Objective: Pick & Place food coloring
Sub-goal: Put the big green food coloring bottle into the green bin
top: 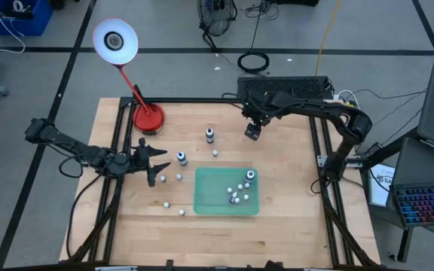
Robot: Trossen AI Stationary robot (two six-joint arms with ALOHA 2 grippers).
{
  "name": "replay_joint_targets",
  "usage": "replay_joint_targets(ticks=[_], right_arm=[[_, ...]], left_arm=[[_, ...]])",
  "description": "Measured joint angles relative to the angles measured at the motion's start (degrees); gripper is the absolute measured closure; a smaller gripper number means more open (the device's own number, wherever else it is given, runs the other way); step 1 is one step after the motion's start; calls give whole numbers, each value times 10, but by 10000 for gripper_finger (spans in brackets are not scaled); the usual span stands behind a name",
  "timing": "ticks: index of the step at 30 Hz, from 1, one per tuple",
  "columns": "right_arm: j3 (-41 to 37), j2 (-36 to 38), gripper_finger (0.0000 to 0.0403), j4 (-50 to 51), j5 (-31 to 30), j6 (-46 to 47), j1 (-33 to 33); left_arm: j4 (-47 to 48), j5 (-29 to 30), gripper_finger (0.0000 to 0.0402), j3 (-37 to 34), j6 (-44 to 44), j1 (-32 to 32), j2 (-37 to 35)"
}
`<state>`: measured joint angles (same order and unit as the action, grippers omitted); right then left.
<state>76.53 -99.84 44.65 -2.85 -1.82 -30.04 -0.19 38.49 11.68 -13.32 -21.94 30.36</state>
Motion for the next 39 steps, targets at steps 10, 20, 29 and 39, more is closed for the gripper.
replay_joint_targets(ticks=[10, 20, 29, 39], right_arm=[[0, -23, 165, -20, 0, -6, 0], [0, -32, 223, -19, 0, -5, -7], [0, -30, 267, -22, -1, -19, -3], [-1, 123, 267, 20, -68, 5, 130]], left_arm=[[0, 0, 165, 0, 0, 0, 0], [0, 0, 165, 0, 0, 0, 0], [0, 0, 165, 0, 0, 0, 0], [0, 0, 165, 0, 0, 0, 0]])
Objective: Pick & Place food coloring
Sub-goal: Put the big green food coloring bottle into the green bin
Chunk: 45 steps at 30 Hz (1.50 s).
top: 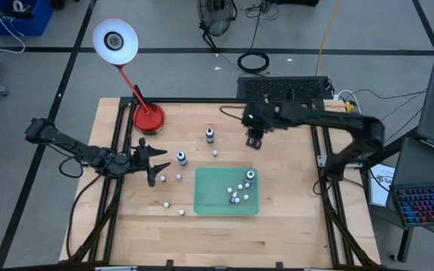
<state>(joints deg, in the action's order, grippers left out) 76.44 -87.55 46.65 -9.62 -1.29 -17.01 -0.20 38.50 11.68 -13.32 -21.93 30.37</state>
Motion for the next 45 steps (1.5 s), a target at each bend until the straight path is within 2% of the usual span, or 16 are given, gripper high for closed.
replay_joint_targets(ticks=[4, 6, 8, 11, 17, 21, 26, 35, 45], right_arm=[[1, 78, 267, 28, -10, 64, 109], [1, 98, 267, 35, -12, 98, 175], [1, 106, 267, 33, -40, 135, 242], [1, 88, 267, 29, -79, 177, 333], [16, -4, 267, 33, -70, 228, 429], [45, -62, 267, 39, -38, 231, 455], [66, -106, 267, 61, -30, 233, 462], [66, -139, 267, 78, 22, 236, 436], [66, -177, 268, 74, 29, 219, 421]], left_arm=[[0, 0, 165, 0, 0, 0, 0], [0, 0, 165, 0, 0, 0, 0], [0, 0, 165, 0, 0, 0, 0], [0, 0, 165, 0, 0, 0, 0], [0, 0, 165, 0, 0, 0, 0], [0, 0, 165, 0, 0, 0, 0], [0, 0, 165, 0, 0, 0, 0], [0, 0, 165, 0, 0, 0, 0], [0, 0, 165, 0, 0, 0, 0]])
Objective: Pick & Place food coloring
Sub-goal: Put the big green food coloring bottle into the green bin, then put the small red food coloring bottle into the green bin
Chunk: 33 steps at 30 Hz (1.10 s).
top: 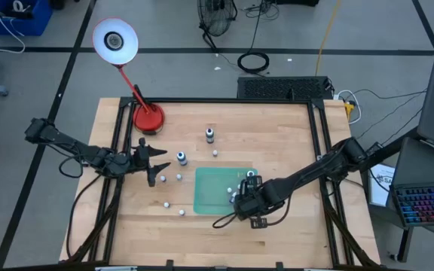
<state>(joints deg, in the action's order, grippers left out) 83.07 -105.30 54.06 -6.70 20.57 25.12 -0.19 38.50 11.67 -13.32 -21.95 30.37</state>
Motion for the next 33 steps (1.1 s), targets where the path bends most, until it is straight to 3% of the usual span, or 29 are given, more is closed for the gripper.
replay_joint_targets(ticks=[11, 16, 20, 28, 33], right_arm=[[0, -12, 268, -26, 10, 7, -1], [-1, -12, 193, -24, 12, 36, 0], [-1, -12, 166, -24, 40, 58, -1], [9, 30, 181, 10, 175, 110, -4], [9, 117, 195, 22, 144, 133, -12]], left_arm=[[0, 0, 165, 0, 0, 0, 0], [0, 0, 165, 0, 0, 0, 0], [0, 0, 165, 0, 0, 0, 0], [0, 0, 165, 0, 0, 0, 0], [0, 0, 165, 0, 0, 0, 0]])
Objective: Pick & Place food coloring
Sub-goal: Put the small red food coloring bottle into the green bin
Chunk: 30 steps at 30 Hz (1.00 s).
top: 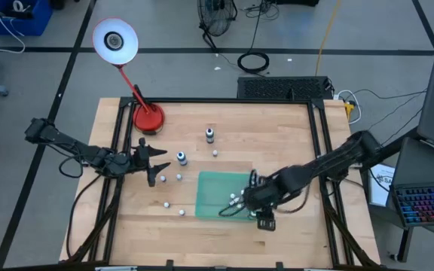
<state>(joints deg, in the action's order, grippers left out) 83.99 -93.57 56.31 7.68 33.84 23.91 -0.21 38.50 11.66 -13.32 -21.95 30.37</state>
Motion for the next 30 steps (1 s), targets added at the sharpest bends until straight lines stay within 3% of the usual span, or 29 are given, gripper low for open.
replay_joint_targets(ticks=[3, 12, 17, 21, 26, 30], right_arm=[[0, 64, 201, -2, -69, -10, -2], [0, 252, 207, 45, -369, -69, 17], [-51, 350, 207, 60, -408, -63, 32], [-175, 435, 206, -7, -436, -43, 40], [-406, 522, 205, -228, -514, -77, 39], [-571, 555, 204, -472, -457, -204, 38]], left_arm=[[0, 0, 165, 0, 0, 0, 0], [0, 0, 165, 0, 0, 0, 0], [0, 0, 165, 0, 0, 0, 0], [0, 0, 165, 0, 0, 0, 0], [0, 0, 165, 0, 0, 0, 0], [0, 0, 165, 0, -1, 0, 0]])
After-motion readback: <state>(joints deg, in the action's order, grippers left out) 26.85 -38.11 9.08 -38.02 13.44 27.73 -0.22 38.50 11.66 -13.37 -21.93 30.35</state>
